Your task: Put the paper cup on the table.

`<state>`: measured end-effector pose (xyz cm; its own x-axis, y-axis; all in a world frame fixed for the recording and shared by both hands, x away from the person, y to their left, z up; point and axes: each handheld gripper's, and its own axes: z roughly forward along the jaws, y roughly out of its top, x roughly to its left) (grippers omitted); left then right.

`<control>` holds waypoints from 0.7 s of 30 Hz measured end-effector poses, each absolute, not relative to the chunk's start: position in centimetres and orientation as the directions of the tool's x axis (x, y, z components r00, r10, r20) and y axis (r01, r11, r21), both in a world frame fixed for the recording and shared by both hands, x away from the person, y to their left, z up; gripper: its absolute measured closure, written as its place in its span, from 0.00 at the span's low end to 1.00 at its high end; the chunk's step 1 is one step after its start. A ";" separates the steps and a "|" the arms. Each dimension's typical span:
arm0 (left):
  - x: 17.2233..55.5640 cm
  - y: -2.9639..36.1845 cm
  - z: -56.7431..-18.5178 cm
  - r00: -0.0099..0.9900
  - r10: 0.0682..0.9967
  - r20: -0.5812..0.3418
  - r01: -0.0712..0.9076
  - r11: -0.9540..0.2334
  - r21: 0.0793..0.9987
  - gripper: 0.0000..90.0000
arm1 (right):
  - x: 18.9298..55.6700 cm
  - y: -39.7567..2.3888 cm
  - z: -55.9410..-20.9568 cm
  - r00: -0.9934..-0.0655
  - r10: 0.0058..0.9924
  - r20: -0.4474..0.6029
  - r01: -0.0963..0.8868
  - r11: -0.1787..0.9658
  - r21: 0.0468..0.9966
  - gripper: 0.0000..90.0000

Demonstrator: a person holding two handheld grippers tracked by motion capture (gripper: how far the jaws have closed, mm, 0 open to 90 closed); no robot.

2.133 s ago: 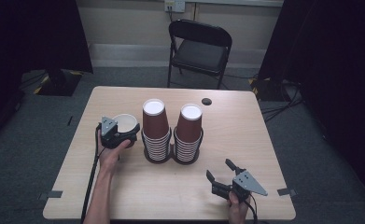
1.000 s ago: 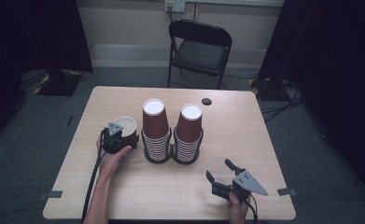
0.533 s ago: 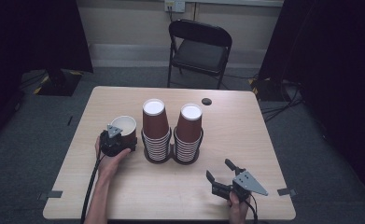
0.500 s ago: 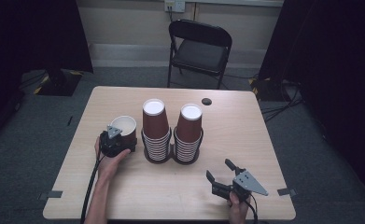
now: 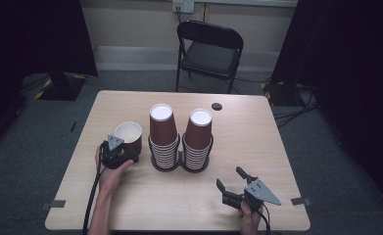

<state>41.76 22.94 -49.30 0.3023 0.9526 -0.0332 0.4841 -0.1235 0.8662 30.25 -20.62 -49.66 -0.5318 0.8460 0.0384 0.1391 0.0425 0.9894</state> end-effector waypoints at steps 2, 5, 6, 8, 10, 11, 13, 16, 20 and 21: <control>41.5 23.1 -49.3 0.304 0.952 -0.029 0.485 -0.129 0.865 0.17 | 30.3 -20.6 -49.7 -0.534 0.845 0.039 0.139 0.043 0.989 0.15; 41.0 23.1 -49.1 0.307 0.952 -0.023 0.473 -0.131 0.871 0.17 | 30.3 -20.6 -49.7 -0.535 0.844 0.039 0.139 0.042 0.989 0.15; 41.0 23.1 -49.1 0.307 0.952 -0.023 0.473 -0.131 0.871 0.17 | 30.3 -20.6 -49.7 -0.535 0.844 0.039 0.139 0.042 0.989 0.15; 40.7 23.0 -49.0 0.303 0.953 -0.026 0.465 -0.123 0.877 0.17 | 30.3 -20.6 -49.7 -0.533 0.845 0.038 0.138 0.043 0.989 0.15; 40.1 23.2 -49.0 0.295 0.955 -0.028 0.440 -0.110 0.891 0.17 | 30.2 -20.6 -49.7 -0.533 0.845 0.038 0.138 0.043 0.989 0.15; 39.8 23.2 -49.0 0.292 0.956 -0.028 0.433 -0.106 0.895 0.17 | 30.2 -20.6 -49.7 -0.532 0.846 0.038 0.138 0.043 0.990 0.15; 39.4 23.2 -48.9 0.298 0.954 -0.025 0.424 -0.108 0.899 0.17 | 30.3 -20.6 -49.7 -0.534 0.845 0.037 0.140 0.046 0.989 0.15; 38.9 23.4 -48.8 0.295 0.954 -0.044 0.409 -0.085 0.909 0.17 | 30.2 -20.6 -49.7 -0.532 0.846 0.038 0.138 0.042 0.990 0.15; 38.1 23.7 -48.5 0.304 0.951 -0.052 0.397 -0.077 0.914 0.17 | 30.2 -20.6 -49.7 -0.532 0.846 0.037 0.137 0.043 0.990 0.15; 37.6 23.8 -48.4 0.304 0.951 -0.062 0.389 -0.065 0.919 0.17 | 30.2 -20.6 -49.7 -0.533 0.845 0.038 0.137 0.042 0.990 0.15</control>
